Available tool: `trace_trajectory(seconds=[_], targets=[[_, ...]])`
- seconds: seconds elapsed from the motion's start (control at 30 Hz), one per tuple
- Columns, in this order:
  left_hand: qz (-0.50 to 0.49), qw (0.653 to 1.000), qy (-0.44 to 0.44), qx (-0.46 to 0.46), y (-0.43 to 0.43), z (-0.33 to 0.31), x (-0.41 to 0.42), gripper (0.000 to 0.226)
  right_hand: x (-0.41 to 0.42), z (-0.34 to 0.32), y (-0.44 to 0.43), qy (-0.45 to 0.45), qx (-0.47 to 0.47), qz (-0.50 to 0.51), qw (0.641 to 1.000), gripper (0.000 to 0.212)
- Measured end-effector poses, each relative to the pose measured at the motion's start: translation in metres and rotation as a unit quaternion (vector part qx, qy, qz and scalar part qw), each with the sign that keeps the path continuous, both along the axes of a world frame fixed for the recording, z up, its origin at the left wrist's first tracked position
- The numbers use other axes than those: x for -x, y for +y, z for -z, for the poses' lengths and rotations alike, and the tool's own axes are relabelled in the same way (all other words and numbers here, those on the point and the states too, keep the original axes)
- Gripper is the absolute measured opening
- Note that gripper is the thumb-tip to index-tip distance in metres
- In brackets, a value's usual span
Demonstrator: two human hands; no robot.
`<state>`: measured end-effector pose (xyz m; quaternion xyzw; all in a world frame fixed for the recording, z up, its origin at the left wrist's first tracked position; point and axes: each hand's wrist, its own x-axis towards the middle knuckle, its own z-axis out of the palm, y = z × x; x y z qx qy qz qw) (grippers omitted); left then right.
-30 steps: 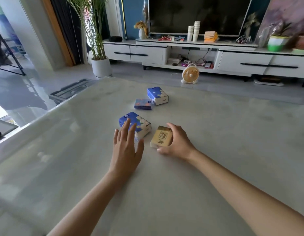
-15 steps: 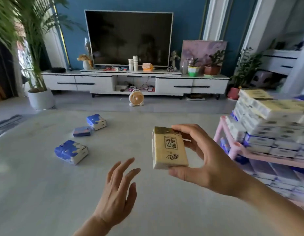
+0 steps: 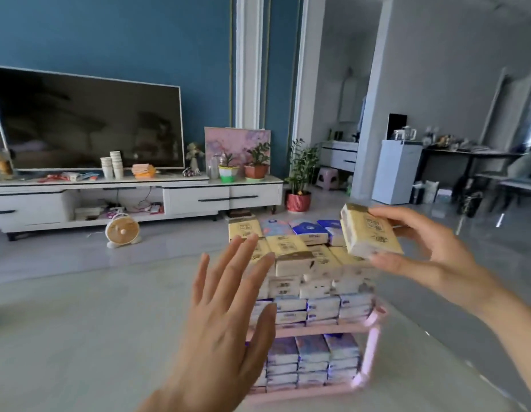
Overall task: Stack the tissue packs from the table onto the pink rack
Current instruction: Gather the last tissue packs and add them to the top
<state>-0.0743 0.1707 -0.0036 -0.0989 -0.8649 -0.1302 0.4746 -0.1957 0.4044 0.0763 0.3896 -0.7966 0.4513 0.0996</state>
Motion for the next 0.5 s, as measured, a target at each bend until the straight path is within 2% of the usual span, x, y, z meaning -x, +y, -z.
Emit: trace_trajectory(seconds=[0.2, 0.33, 0.5], targets=[[-0.118, 0.990, -0.072, 0.031, 0.016, -0.002, 0.035, 0.050, 0.040, 0.008, -0.001, 0.000, -0.141, -0.006, 0.990, 0.071], [-0.163, 0.980, -0.103, 0.055, 0.017, 0.002, 0.044, 0.049, 0.044, 0.012, -0.013, 0.030, -0.173, -0.045, 0.983, 0.061], [-0.159, 0.981, -0.091, 0.057, 0.018, 0.007, 0.047, 0.053, 0.045, 0.015, -0.020, 0.022, -0.196, -0.062, 0.978, 0.058]])
